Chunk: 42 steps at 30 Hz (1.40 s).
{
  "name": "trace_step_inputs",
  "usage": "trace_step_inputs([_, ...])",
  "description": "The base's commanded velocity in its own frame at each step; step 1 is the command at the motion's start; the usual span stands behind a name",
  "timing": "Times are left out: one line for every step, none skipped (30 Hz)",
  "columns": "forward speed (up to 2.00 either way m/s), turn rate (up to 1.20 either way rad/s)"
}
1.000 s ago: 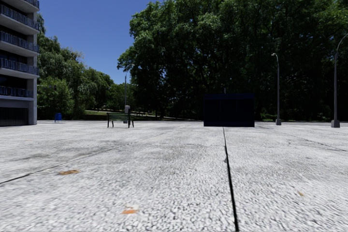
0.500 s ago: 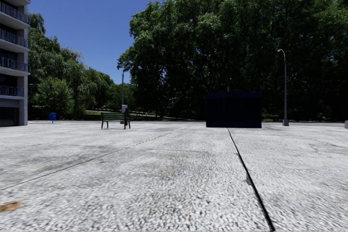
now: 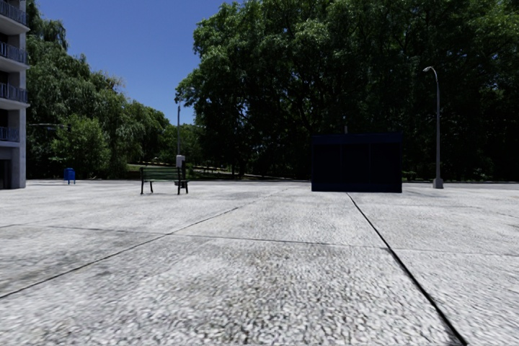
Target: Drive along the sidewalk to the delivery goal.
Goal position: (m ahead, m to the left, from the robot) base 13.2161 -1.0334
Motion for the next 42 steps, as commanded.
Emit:
trace_step_inputs([2.00,0.00])
trace_step_inputs([2.00,0.00])
trace_step_inputs([2.00,0.00])
trace_step_inputs([2.00,0.00])
trace_step_inputs([2.00,0.00])
trace_step_inputs([2.00,0.00])
trace_step_inputs([2.00,0.00])
trace_step_inputs([2.00,0.00])
trace_step_inputs([2.00,0.00])
trace_step_inputs([2.00,0.00])
trace_step_inputs([2.00,0.00])
trace_step_inputs([2.00,0.00])
trace_step_inputs([2.00,0.00])
trace_step_inputs([2.00,0.00])
trace_step_inputs([2.00,0.00])
trace_step_inputs([2.00,0.00])
trace_step_inputs([2.00,0.00])
trace_step_inputs([2.00,0.00])
trace_step_inputs([2.00,0.00])
trace_step_inputs([2.00,0.00])
trace_step_inputs([2.00,0.00])
trace_step_inputs([2.00,0.00])
trace_step_inputs([2.00,0.00])
trace_step_inputs([2.00,0.00])
trace_step_inputs([2.00,0.00])
trace_step_inputs([2.00,0.00])
trace_step_inputs([2.00,0.00])
trace_step_inputs([2.00,0.00])
trace_step_inputs([2.00,0.00])
trace_step_inputs([2.00,0.00])
trace_step_inputs([2.00,0.00])
trace_step_inputs([2.00,0.00])
trace_step_inputs([2.00,0.00])
trace_step_inputs([2.00,0.00])
trace_step_inputs([2.00,0.00])
trace_step_inputs([2.00,0.00])
trace_step_inputs([2.00,0.00])
trace_step_inputs([2.00,0.00])
trace_step_inputs([2.00,0.00])
trace_step_inputs([2.00,0.00])
trace_step_inputs([2.00,0.00])
trace_step_inputs([2.00,0.00])
